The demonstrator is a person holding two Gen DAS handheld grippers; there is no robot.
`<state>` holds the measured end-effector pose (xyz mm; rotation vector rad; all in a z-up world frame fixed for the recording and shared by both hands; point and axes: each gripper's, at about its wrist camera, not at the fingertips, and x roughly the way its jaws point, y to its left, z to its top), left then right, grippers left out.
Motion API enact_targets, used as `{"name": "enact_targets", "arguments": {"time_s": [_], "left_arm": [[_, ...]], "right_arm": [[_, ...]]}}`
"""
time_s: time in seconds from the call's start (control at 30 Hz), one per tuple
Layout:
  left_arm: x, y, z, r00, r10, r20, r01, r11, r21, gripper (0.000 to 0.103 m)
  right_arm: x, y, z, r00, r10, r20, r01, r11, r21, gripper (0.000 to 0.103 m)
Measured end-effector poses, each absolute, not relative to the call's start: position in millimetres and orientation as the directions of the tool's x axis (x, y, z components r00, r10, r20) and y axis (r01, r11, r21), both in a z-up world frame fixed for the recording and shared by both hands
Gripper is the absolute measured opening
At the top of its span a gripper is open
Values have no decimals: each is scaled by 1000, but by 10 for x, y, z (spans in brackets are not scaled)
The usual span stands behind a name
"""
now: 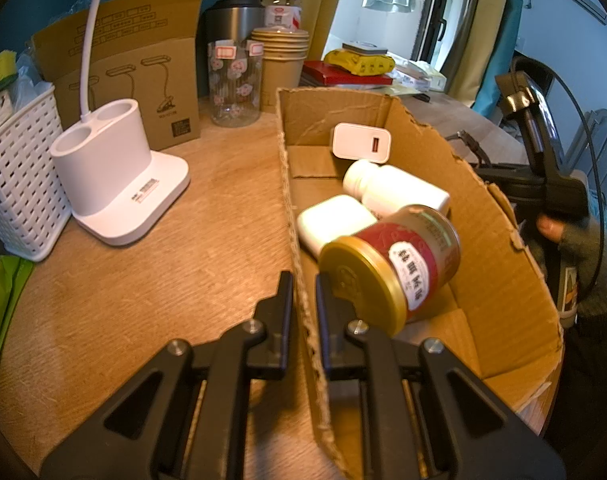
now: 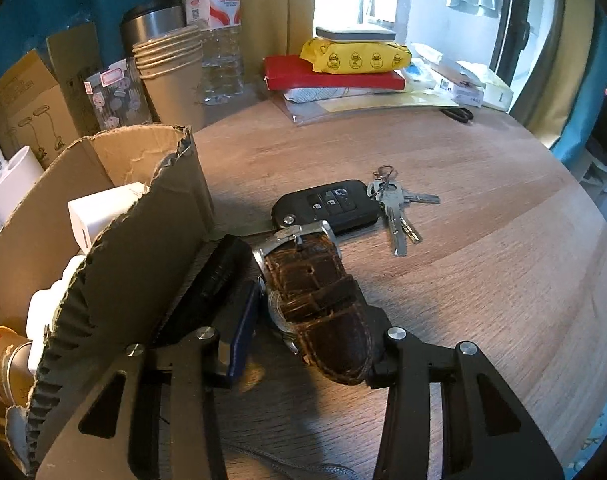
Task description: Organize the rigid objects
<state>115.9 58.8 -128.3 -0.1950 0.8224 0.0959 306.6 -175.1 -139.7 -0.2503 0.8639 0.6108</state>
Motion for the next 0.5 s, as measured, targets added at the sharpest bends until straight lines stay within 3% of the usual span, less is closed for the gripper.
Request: {"name": "enact_targets", "arguments": {"time_s": [0.5], "left_arm": [[1160,590,-1283,677,10,-736,-160,978,-135,12]], "right_arm": [[2961,-1849,-1212,542,422,-727,-574,817,46,44]]}}
